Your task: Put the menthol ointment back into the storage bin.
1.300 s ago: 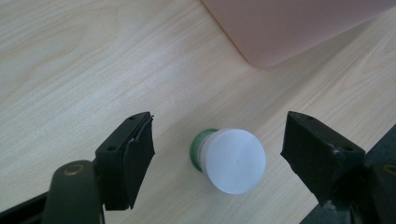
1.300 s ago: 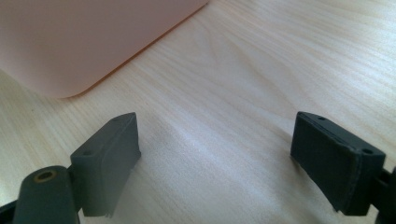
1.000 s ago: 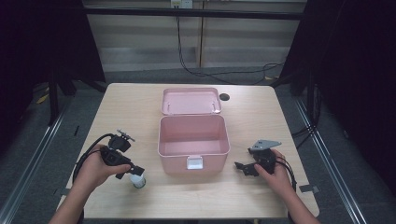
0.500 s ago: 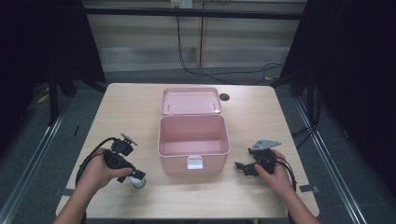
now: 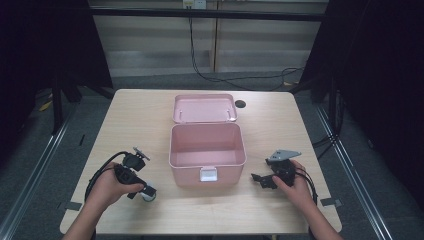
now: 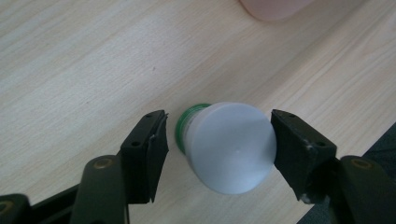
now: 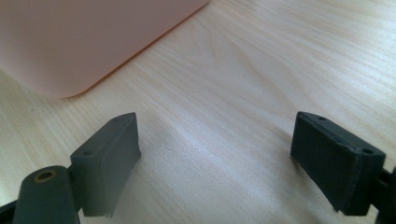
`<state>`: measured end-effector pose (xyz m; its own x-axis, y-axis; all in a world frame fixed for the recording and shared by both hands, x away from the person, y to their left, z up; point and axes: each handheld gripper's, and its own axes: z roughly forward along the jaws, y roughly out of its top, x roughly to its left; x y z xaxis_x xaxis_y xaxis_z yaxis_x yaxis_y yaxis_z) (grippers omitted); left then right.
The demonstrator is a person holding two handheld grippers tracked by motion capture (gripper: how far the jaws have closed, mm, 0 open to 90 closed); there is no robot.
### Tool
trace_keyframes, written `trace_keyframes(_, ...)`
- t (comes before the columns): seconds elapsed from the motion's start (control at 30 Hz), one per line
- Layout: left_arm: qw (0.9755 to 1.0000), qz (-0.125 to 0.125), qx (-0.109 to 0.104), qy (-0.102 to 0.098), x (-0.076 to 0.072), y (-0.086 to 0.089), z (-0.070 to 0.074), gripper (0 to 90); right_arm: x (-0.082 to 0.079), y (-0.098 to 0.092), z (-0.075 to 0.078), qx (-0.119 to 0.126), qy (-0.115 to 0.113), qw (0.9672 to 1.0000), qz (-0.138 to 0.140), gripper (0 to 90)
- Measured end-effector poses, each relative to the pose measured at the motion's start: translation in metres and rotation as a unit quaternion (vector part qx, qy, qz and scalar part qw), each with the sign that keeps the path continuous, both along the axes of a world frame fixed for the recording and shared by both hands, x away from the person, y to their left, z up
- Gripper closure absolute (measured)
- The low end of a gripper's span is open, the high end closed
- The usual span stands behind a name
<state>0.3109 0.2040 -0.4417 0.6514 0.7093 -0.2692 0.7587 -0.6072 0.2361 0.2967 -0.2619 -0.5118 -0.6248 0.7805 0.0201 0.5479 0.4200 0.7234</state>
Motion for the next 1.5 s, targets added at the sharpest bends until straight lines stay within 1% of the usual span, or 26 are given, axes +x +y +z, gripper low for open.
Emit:
trace_keyframes(0.03,1.0000,0.000,0.005,-0.002,-0.001,-0.001,-0.001,39.3,0.000,0.000,0.000,0.000,0.000,1.0000,0.000,14.7)
trace_keyframes(0.1,1.0000,-0.005,0.008,0.002,-0.002,-0.001,-0.002,42.0,0.000,0.000,0.000,0.000,0.000,1.0000,0.000,14.7)
trace_keyframes(0.13,1.0000,-0.004,0.007,0.002,-0.002,-0.001,-0.003,43.1,0.000,0.000,0.000,0.000,0.000,1.0000,0.000,14.7)
trace_keyframes(0.17,0.9999,-0.010,0.003,0.007,-0.002,-0.001,-0.002,45.0,0.000,0.000,0.000,0.000,0.000,1.0000,0.000,14.7)
trace_keyframes(0.2,0.9999,-0.010,0.005,0.004,-0.003,-0.002,-0.002,47.6,0.000,0.000,0.000,0.000,0.000,1.0000,0.000,14.7)
trace_keyframes(0.27,0.9999,-0.010,0.011,-0.002,-0.003,-0.002,0.001,49.0,0.000,0.000,0.000,0.000,0.000,1.0000,0.000,14.7)
trace_keyframes(0.3,0.9999,-0.005,0.014,-0.005,-0.002,-0.002,0.002,49.9,0.000,0.000,0.000,0.000,0.000,1.0000,0.000,14.7)
trace_keyframes(0.37,0.9998,-0.006,0.019,-0.004,0.000,-0.001,0.005,50.1,0.000,0.000,0.000,0.000,0.000,1.0000,0.000,14.7)
trace_keyframes(0.43,0.9999,-0.003,0.013,-0.003,0.001,0.000,0.008,50.1,0.000,0.000,0.000,0.000,0.000,1.0000,0.000,14.7)
trace_keyframes(0.53,0.9999,-0.004,0.013,-0.004,0.003,0.001,0.014,50.2,0.000,0.000,0.000,0.000,0.000,1.0000,0.000,14.7)
trace_keyframes(0.57,0.9999,-0.005,0.013,-0.001,0.004,0.001,0.016,50.1,0.000,0.000,0.000,0.000,0.000,1.0000,0.000,14.7)
trace_keyframes(0.63,1.0000,-0.003,0.008,-0.004,0.005,0.001,0.020,50.1,0.000,0.000,0.000,0.000,0.000,1.0000,0.000,14.7)
trace_keyframes(0.7,0.9999,-0.003,0.016,-0.002,0.007,0.002,0.026,50.1,0.000,0.000,0.000,0.000,0.000,1.0000,0.000,14.7)
trace_keyframes(0.73,0.9998,-0.006,0.018,-0.003,0.008,0.002,0.028,50.1,0.000,0.000,0.000,0.000,0.000,1.0000,0.000,14.7)
trace_keyframes(0.8,0.9998,-0.001,0.018,-0.006,0.009,0.002,0.032,50.1,0.000,0.000,0.000,0.000,0.000,1.0000,0.000,14.7)
trace_keyframes(0.9,0.9999,-0.001,0.014,-0.004,0.012,0.002,0.038,50.1,0.000,0.000,0.000,0.000,0.000,1.0000,0.000,14.7)
trace_keyframes(1.0,0.9999,-0.006,0.011,0.000,0.016,0.002,0.044,50.1,0.000,0.000,0.000,0.000,0.000,1.0000,0.000,14.7)
trace_keyframes(1.07,0.9999,-0.003,0.013,0.001,0.017,0.001,0.047,50.1,0.000,0.000,0.000,0.000,0.000,1.0000,0.000,14.7)
trace_keyframes(1.1,0.9999,-0.003,0.013,-0.002,0.018,0.001,0.049,50.1,0.000,0.000,0.000,0.000,0.000,1.0000,0.000,14.7)
trace_keyframes(1.17,0.9999,-0.004,0.016,0.002,0.020,0.001,0.052,50.2,0.000,0.000,0.000,0.000,0.000,1.0000,0.000,14.7)
trace_keyframes(1.2,0.9999,-0.003,0.013,0.001,0.020,0.001,0.054,50.2,0.000,0.000,0.000,0.000,0.000,1.0000,0.000,14.7)
trace_keyframes(1.33,0.9999,0.000,0.013,0.003,0.023,0.001,0.062,50.1,0.000,0.000,0.000,0.000,0.000,1.0000,0.000,14.7)
trace_keyframes(1.4,1.0000,0.001,0.009,0.002,0.025,0.001,0.066,50.1,0.000,0.000,0.000,0.000,0.000,1.0000,0.000,14.7)
trace_keyframes(1.47,1.0000,-0.001,0.009,0.001,0.027,0.001,0.071,50.1,0.000,0.000,0.000,0.000,0.000,1.0000,0.000,14.7)
trace_keyframes(1.5,0.9999,0.002,0.010,0.000,0.027,0.000,0.073,50.2,0.000,0.000,0.000,0.000,0.000,1.0000,0.000,14.7)
